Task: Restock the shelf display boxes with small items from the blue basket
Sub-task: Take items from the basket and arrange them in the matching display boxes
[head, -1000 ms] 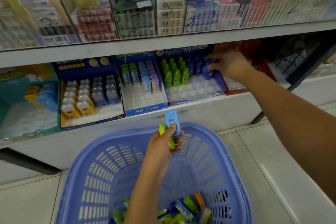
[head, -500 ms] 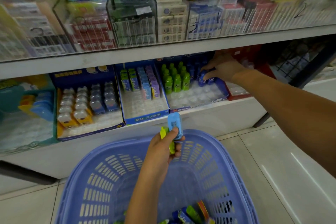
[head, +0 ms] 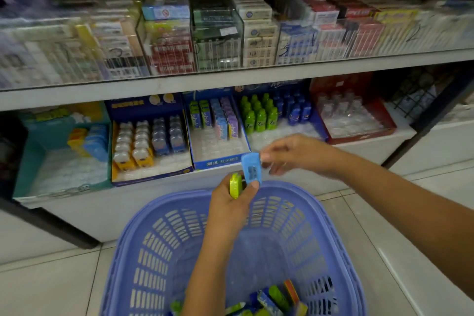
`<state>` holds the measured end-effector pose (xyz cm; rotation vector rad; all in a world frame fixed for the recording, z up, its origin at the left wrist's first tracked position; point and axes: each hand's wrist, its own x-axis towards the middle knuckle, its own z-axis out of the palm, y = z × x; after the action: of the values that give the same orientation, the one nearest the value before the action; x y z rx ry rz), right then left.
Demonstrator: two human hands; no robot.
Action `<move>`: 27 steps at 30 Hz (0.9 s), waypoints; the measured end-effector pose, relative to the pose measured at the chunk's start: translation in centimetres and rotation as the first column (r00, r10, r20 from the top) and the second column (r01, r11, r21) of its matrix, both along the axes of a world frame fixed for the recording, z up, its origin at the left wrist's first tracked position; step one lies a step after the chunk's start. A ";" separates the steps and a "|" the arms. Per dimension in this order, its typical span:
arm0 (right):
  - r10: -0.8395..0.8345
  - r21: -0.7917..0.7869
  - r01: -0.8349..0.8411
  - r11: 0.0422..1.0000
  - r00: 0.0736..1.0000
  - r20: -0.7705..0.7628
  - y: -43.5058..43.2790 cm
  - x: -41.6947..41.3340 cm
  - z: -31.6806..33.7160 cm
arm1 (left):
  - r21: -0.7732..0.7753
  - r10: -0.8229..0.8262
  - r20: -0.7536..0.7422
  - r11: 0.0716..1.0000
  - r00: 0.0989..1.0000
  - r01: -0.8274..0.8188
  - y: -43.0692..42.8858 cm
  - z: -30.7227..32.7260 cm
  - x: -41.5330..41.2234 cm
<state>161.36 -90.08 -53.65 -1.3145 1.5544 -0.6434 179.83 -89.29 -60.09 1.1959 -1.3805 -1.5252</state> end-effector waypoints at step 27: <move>-0.094 -0.466 0.120 0.877 0.992 0.080 -4.7 13.4 1.6 | 0.221 0.416 -0.387 0.908 0.823 -0.356 -3.3 1.9 10.1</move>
<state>174.75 -94.80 -52.06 -1.5528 1.4841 -1.1756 189.90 -92.62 -58.16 1.0599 -0.6976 -1.4856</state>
